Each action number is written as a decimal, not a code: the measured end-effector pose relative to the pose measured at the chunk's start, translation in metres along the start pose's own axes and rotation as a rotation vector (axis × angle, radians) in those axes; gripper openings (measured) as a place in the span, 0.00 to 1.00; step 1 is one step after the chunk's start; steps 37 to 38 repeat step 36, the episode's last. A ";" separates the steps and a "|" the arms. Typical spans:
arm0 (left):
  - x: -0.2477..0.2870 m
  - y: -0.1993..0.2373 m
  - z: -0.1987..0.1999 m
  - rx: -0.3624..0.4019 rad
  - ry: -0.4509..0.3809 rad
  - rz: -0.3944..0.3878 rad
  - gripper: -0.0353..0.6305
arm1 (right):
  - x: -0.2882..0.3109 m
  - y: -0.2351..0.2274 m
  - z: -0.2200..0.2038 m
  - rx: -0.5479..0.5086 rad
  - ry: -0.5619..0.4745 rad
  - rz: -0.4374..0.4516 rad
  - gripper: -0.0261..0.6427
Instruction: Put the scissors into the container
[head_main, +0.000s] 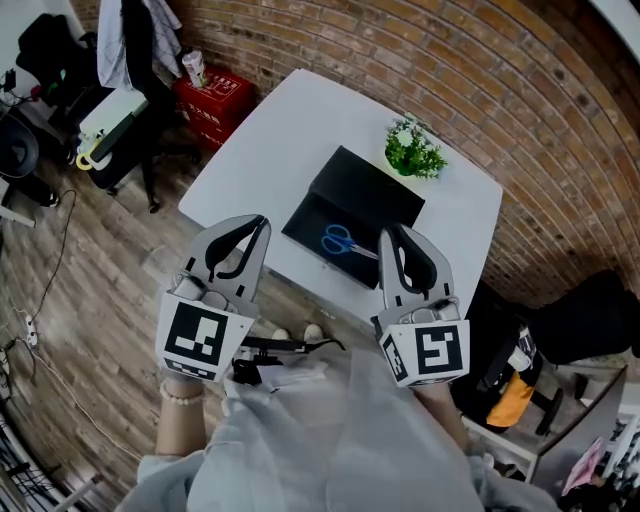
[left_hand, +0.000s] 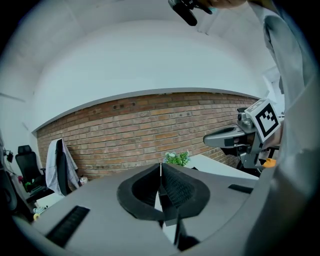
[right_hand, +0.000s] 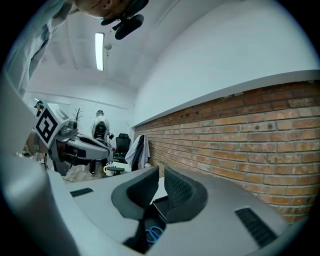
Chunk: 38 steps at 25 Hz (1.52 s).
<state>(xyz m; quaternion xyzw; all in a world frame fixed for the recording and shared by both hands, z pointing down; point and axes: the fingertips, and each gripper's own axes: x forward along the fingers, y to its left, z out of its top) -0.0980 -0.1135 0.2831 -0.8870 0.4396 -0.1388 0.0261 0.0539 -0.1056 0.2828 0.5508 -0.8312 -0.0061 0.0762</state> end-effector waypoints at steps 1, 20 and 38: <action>-0.001 0.000 -0.002 0.006 0.005 0.001 0.09 | 0.000 0.001 0.000 -0.002 0.002 0.002 0.13; 0.007 -0.005 -0.002 0.011 0.000 -0.047 0.09 | 0.004 0.003 -0.004 0.004 0.019 -0.014 0.12; 0.013 -0.004 -0.012 -0.001 0.004 -0.051 0.09 | 0.009 0.004 -0.014 -0.003 0.038 -0.011 0.12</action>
